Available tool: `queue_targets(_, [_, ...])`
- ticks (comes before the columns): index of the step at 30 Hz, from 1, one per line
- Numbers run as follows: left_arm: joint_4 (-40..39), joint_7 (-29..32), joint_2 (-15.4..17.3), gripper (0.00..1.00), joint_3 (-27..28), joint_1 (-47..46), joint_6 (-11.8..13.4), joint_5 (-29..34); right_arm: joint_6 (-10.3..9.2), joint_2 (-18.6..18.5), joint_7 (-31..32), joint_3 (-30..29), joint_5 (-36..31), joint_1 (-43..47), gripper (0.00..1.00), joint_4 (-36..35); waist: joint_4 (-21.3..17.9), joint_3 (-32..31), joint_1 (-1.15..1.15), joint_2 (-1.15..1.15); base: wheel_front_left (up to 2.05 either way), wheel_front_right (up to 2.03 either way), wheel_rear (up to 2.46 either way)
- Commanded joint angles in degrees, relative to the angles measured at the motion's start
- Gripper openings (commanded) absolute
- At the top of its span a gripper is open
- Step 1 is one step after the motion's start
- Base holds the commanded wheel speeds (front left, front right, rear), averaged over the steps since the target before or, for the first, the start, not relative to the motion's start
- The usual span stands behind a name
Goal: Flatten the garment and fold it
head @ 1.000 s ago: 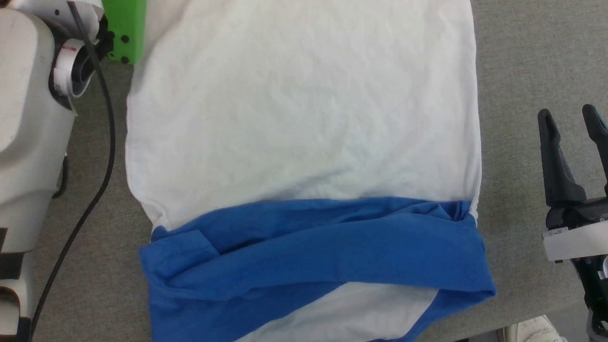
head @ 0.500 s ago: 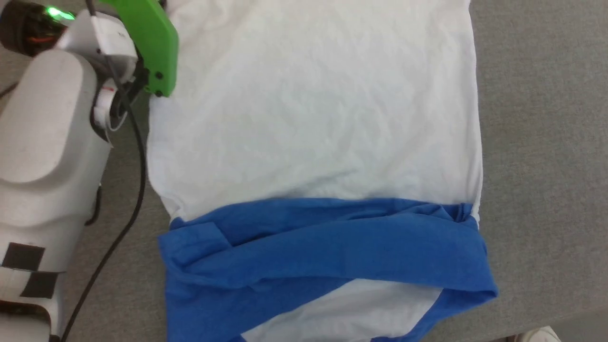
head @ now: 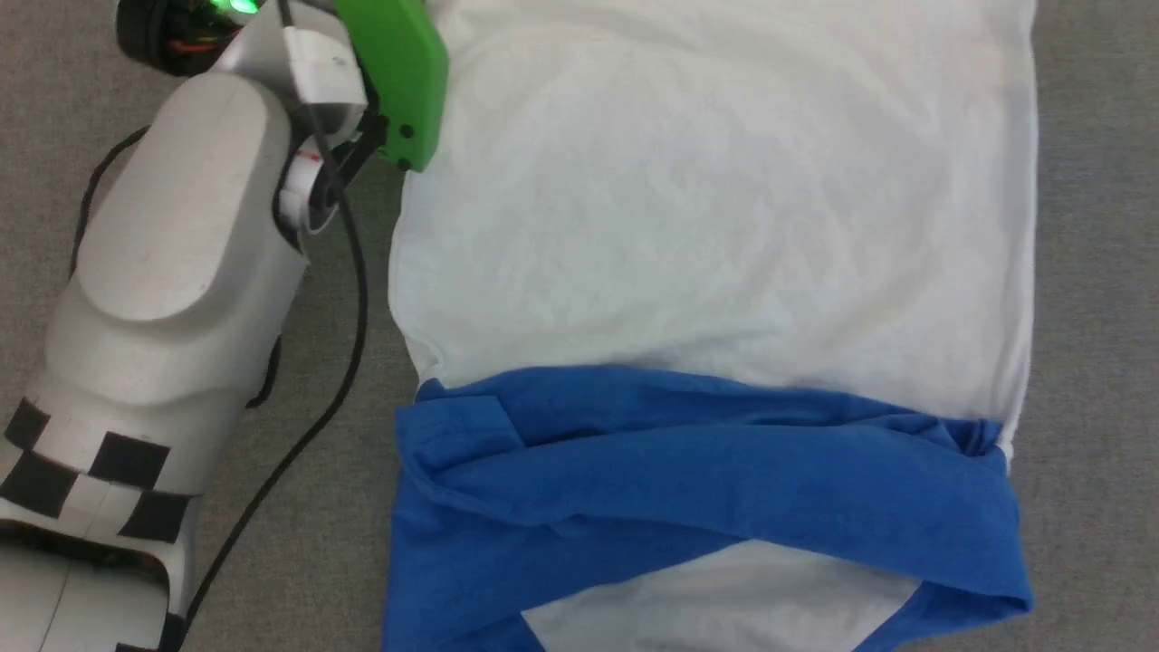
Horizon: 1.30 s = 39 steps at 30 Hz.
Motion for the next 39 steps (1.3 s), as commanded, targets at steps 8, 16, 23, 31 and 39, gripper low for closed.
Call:
queue_targets(8, [0.9, -0.7, -2.8, 0.0, -1.7, -4.0, -0.6, 1.0, -0.09, 1.8, 1.7, -0.3, -5.4, -3.6, 1.0, 7.0, 3.8, 5.1, 0.0, 0.0, 0.0, 0.0, 0.0])
queue_targets(16, [2.5, -2.0, -3.8, 0.0, -2.0, -5.4, -0.7, 0.8, -0.09, 3.1, 3.2, -1.8, -6.7, -4.4, 0.0, 10.5, 4.7, 6.3, 0.0, 0.0, 0.0, 0.0, 0.0])
queue_targets(23, [3.5, -9.6, -3.6, 0.0, 0.1, -6.9, 0.9, 1.7, -0.09, 2.7, -1.6, -3.3, -8.3, -6.5, 0.0, 9.9, 4.8, 5.2, 0.0, 0.0, 0.0, 0.0, 0.0])
queue_targets(31, [6.5, -21.8, -3.9, 0.0, 3.7, -8.3, 2.9, 2.0, -0.09, 1.1, -8.7, -3.0, -8.0, -8.0, 0.0, 10.5, 4.9, 0.9, 0.0, 0.0, 0.0, 0.0, 0.0])
queue_targets(39, [6.3, -30.1, -2.4, 0.0, 5.0, -5.1, 1.9, 1.5, -0.09, -0.2, -13.0, -0.7, -3.5, -5.3, 0.0, 8.9, 5.5, -5.6, 0.0, 0.0, 0.0, 0.0, 0.0])
